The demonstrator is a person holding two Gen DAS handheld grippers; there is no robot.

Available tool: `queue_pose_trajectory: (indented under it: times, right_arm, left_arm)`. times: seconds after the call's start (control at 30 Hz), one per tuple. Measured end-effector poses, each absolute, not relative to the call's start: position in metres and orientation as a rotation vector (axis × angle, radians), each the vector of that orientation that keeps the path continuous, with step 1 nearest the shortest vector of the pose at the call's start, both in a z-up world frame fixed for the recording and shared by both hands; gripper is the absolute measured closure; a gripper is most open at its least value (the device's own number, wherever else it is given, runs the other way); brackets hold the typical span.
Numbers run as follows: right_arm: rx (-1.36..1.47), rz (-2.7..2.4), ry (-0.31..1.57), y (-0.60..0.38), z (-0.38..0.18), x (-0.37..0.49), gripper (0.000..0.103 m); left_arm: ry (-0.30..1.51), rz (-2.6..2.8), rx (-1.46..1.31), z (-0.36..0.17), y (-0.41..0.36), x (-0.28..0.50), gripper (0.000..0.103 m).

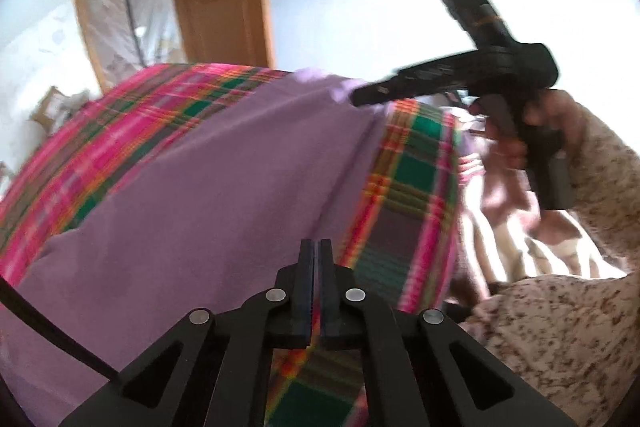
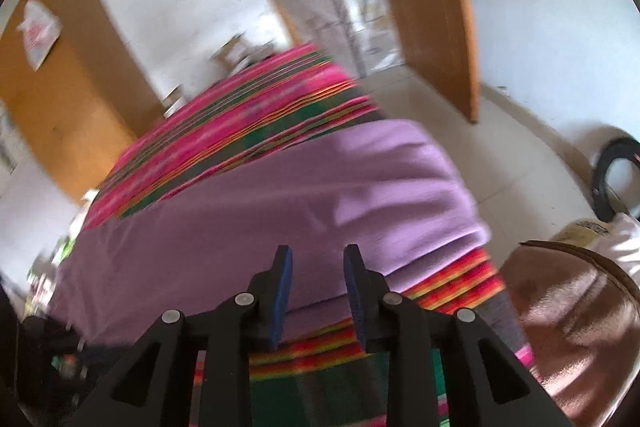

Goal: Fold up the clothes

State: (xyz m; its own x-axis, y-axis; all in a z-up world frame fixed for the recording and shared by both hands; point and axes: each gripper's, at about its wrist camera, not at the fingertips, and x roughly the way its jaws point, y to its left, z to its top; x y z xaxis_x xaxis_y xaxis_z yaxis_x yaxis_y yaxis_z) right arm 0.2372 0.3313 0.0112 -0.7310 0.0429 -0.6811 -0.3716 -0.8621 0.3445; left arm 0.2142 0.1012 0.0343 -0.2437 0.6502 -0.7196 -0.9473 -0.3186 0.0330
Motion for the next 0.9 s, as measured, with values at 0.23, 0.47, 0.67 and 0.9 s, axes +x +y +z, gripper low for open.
queue_pose_trajectory:
  times: [0.23,0.47,0.67,0.9]
  right_arm:
    - [-1.214,2.873,0.208,0.26,0.012,0.221,0.075]
    - [-1.296,2.888,-0.27,0.22,-0.005,0.212,0.07]
    - [-1.27,2.917,-0.522,0.208,-0.009,0.21,0.068]
    - [-1.309,2.928,-0.499,0.209,-0.009,0.202,0.077]
  left_arm:
    - [0.591,1.903,-0.814,0.028,0.076,0.195,0.096]
    - [0.647,1.875,-0.853,0.015,0.064,0.2,0.093]
    - [0.632,1.856,-0.852,0.019,0.059,0.202,0.092]
    - [0.638,1.844,-0.854,0.021,0.059,0.204,0.091]
